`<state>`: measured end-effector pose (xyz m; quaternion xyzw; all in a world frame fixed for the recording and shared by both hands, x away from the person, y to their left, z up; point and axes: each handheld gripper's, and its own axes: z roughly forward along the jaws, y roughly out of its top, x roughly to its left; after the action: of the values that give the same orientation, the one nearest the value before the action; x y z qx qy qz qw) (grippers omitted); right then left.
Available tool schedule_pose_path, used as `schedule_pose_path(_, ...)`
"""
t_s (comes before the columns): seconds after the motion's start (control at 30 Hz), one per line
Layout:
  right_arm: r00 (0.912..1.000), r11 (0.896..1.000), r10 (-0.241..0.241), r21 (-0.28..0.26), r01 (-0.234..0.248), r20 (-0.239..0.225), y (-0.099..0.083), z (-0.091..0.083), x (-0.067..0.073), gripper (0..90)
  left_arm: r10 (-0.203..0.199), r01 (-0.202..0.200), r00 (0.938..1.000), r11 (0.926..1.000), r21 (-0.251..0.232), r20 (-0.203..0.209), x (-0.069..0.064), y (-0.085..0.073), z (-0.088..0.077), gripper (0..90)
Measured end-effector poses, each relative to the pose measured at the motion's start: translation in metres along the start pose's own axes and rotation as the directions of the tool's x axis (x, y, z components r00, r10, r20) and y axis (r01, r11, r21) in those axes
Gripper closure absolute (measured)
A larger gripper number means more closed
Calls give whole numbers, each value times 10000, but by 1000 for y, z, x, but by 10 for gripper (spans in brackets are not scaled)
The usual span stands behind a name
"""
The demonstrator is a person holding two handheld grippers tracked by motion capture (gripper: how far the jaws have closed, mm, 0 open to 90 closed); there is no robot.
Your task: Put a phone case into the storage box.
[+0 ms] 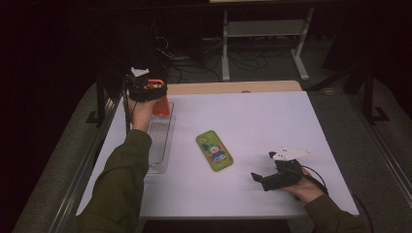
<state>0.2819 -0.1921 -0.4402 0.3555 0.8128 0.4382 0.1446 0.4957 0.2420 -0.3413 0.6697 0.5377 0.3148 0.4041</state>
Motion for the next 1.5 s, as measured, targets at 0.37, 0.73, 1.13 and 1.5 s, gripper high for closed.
schedule_pose_path(0.37, 10000, 10000, -81, 22, 81, 7, 0, 0, 1, 0, -258, 265, 9992, 9994, 200, -315, -4, -8, 18, 161)
schedule_pose_path(0.73, 9999, 9999, -139, -13, 139, 65, 0, -1, 1, 0, -210, 230, 9982, 9991, 352, -554, -5, -13, 25, 158)
schedule_pose_path(1.13, 9998, 9998, -204, -38, 204, 29, 0, -2, 1, 0, -109, 150, 9972, 9984, 544, -738, -8, -16, 30, 139)
schedule_pose_path(1.5, 9998, 9997, -215, -94, 215, -15, 0, -2, 1, 0, -206, 256, 9972, 9973, 695, -723, -2, -14, 27, 0)
